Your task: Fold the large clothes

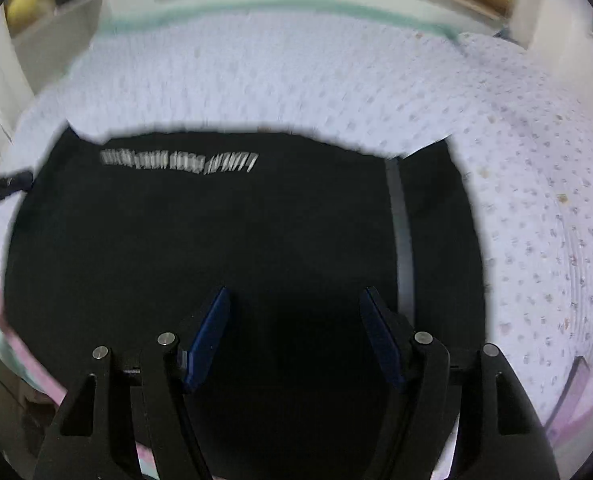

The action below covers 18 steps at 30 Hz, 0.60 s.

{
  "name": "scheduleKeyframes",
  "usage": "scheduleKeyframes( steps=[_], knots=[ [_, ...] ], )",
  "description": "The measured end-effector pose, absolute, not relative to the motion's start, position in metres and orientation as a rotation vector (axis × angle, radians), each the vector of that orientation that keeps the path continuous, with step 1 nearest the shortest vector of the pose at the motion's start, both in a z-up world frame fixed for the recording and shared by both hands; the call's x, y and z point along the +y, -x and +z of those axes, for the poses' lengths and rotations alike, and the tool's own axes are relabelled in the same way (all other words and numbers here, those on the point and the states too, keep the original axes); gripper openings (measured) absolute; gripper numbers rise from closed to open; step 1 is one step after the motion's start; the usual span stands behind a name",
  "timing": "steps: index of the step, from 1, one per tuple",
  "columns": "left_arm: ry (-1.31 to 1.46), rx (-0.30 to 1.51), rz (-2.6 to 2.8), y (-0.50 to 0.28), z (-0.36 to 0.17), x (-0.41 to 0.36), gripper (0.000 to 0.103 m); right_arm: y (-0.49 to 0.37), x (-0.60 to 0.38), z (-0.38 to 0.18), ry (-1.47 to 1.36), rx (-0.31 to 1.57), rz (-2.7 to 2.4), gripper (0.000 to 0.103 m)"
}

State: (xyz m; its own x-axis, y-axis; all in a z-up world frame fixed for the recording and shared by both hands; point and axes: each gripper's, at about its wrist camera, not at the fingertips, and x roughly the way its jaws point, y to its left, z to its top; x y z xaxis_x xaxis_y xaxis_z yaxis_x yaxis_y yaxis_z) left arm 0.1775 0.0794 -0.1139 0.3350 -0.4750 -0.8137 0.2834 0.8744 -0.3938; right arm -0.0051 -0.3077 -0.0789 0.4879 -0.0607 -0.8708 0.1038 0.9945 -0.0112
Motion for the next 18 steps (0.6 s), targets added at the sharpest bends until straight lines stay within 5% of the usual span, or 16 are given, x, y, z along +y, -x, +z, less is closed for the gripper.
scheduleKeyframes(
  steps=[5, 14, 18],
  knots=[
    [0.205, 1.217, -0.471, -0.186, -0.149, 0.077, 0.052, -0.001, -0.321, -0.118, -0.139, 1.089, -0.104, 0.070],
    [-0.018, 0.753, -0.414, -0.068, -0.025, 0.065, 0.052, 0.059, -0.300, -0.041, -0.169, 0.849, -0.122, 0.071],
    [-0.097, 0.593, -0.352, -0.018, 0.012, 0.049, 0.065, 0.075, -0.259, 0.001, -0.127, 0.771, -0.153, 0.072]
  ],
)
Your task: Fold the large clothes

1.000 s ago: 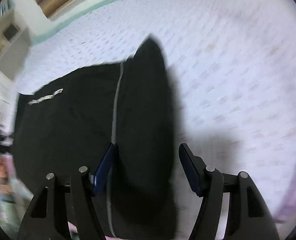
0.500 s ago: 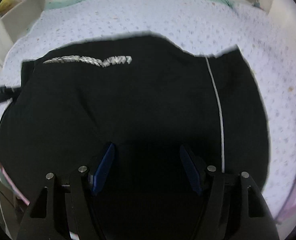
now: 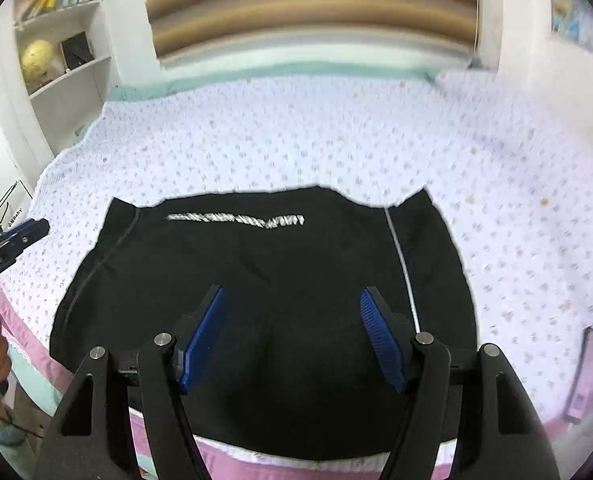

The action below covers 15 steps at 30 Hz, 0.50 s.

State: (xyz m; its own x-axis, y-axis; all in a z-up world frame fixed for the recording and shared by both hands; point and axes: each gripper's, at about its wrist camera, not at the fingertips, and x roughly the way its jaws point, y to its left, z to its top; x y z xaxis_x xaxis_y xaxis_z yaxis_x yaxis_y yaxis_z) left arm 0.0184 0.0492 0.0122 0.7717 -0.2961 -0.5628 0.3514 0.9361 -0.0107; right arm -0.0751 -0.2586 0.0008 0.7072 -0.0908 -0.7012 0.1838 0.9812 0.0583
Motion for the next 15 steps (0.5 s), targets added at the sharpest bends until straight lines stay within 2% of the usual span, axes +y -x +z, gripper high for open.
scheduleKeyframes(
  steps=[5, 10, 15],
  knots=[
    [-0.108, 0.482, -0.337, 0.025, 0.039, 0.043, 0.069, 0.090, -0.226, 0.021, -0.104, 0.717, -0.161, 0.072],
    [-0.059, 0.468, -0.290, 0.039, 0.050, 0.039, 0.069, 0.105, -0.216, 0.028, -0.086, 0.697, -0.185, 0.076],
    [-0.029, 0.520, -0.263, 0.037, 0.038, 0.029, 0.069, 0.106, -0.221, 0.012, -0.065, 0.720, -0.211, 0.077]
  ],
)
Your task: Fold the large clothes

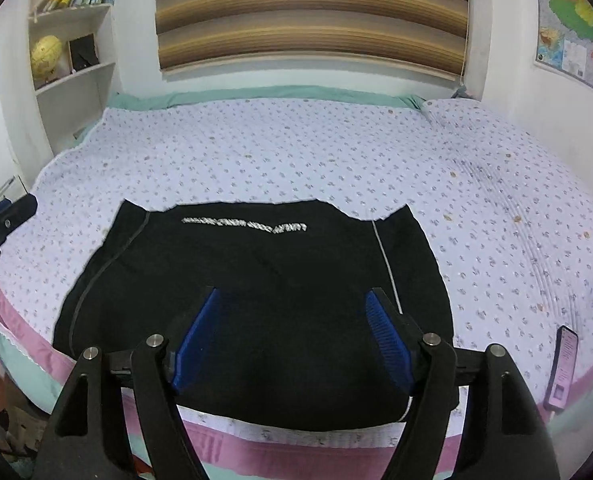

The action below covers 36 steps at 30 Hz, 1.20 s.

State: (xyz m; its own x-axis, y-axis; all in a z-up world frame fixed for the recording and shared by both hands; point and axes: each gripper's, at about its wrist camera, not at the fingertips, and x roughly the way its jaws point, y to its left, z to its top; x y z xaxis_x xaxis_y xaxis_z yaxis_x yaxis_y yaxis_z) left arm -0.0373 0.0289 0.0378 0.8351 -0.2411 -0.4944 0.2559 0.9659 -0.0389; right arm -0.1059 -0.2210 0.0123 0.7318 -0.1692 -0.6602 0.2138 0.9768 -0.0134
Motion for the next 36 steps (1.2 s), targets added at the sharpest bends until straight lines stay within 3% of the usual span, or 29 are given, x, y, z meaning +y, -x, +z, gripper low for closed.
scheduleKeyframes(
  steps=[12, 36],
  knots=[
    [-0.100, 0.651, -0.224, 0.024, -0.012, -0.012, 0.069, 0.091, -0.262, -0.035, -0.162, 0.781, -0.227, 0.077],
    [-0.131, 0.678, -0.283, 0.034, -0.024, -0.009, 0.069, 0.078, -0.232, -0.043, -0.098, 0.846, -0.256, 0.077]
  ],
)
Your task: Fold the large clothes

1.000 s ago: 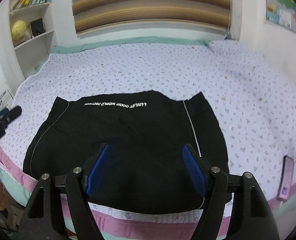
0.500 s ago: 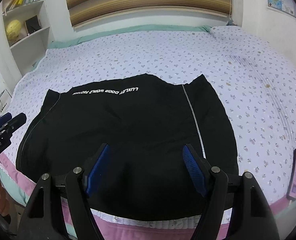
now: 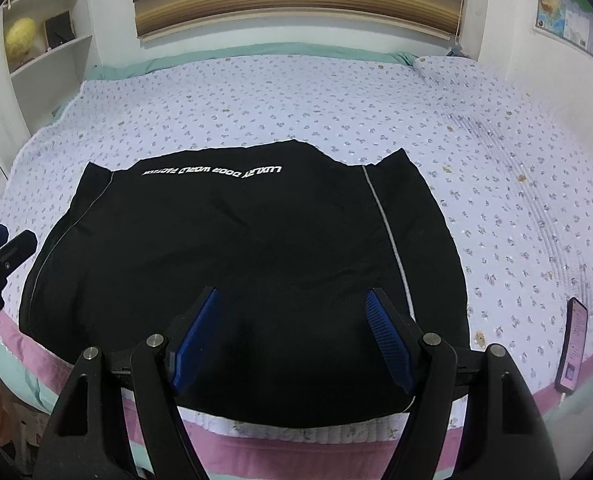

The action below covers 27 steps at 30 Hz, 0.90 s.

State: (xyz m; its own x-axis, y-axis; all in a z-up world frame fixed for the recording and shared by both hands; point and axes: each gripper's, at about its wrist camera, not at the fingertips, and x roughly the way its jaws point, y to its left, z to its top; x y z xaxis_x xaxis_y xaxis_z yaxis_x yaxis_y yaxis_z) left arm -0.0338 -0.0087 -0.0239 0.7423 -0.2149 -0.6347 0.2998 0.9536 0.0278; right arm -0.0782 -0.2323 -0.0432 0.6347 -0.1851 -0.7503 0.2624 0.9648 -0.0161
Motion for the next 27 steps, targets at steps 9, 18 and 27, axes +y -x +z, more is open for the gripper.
scheduleKeyframes(
  steps=[9, 18, 27],
  knots=[
    [-0.139, 0.677, -0.294, 0.042, -0.023, 0.002, 0.069, 0.083, -0.211, -0.034, -0.066, 0.840, -0.254, 0.077],
    [-0.123, 0.694, -0.296, 0.047, -0.027, 0.015, 0.069, 0.086, -0.198, -0.028, -0.069, 0.835, -0.251, 0.077],
    [-0.115, 0.702, -0.295, 0.049, -0.028, 0.020, 0.069, 0.088, -0.189, -0.026, -0.066, 0.836, -0.246, 0.077]
  ],
)
